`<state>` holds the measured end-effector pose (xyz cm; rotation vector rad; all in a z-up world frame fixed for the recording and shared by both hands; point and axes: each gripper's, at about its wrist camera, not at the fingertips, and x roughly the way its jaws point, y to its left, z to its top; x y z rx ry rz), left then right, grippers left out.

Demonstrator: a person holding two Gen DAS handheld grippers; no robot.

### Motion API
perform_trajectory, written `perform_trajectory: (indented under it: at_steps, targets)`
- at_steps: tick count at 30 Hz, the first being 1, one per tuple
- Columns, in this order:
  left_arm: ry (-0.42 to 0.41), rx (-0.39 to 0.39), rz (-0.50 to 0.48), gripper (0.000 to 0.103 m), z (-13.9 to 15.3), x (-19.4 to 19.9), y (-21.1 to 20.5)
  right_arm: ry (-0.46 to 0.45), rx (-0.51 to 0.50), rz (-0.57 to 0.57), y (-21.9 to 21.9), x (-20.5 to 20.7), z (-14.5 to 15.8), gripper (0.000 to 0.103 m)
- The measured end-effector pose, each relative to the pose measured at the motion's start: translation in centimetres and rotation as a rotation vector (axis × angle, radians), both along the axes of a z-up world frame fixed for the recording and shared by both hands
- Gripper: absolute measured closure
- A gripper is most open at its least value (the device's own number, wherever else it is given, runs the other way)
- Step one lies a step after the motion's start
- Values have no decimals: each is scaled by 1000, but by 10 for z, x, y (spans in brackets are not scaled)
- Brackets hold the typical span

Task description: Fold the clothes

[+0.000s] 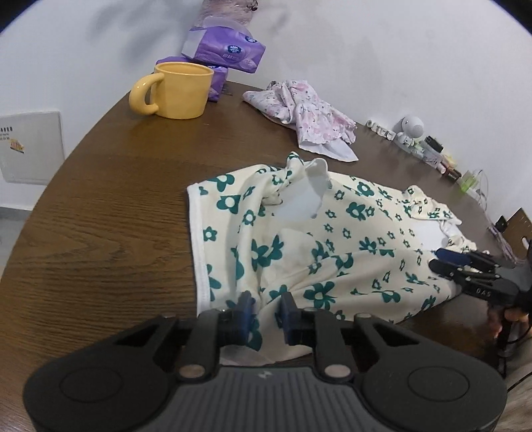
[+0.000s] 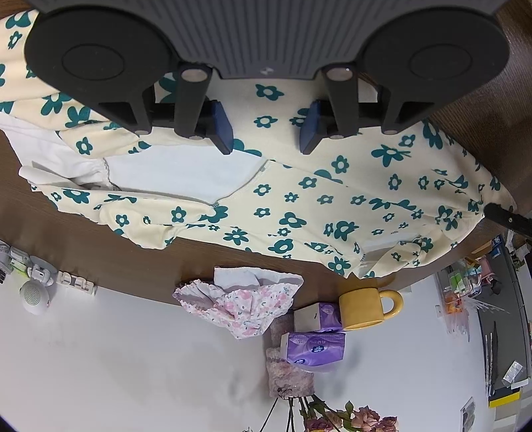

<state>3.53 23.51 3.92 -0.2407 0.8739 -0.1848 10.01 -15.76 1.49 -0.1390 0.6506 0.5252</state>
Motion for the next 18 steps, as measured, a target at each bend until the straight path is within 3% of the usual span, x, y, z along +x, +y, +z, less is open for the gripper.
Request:
perform_trajectory:
  at_steps: [4, 11, 15, 18]
  targets:
    - [-20, 15, 37, 65, 4, -8, 0, -4, 4, 3, -1, 0, -1, 58]
    - [-148, -8, 13, 66, 29, -14, -18, -11, 4, 5, 0, -1, -2, 55]
    - [-175, 26, -91, 79, 27, 3, -56, -15, 4, 3, 1, -2, -2, 55]
    - [-170, 104, -154, 79, 14, 16, -89, -16, 4, 2, 1, -2, -2, 55]
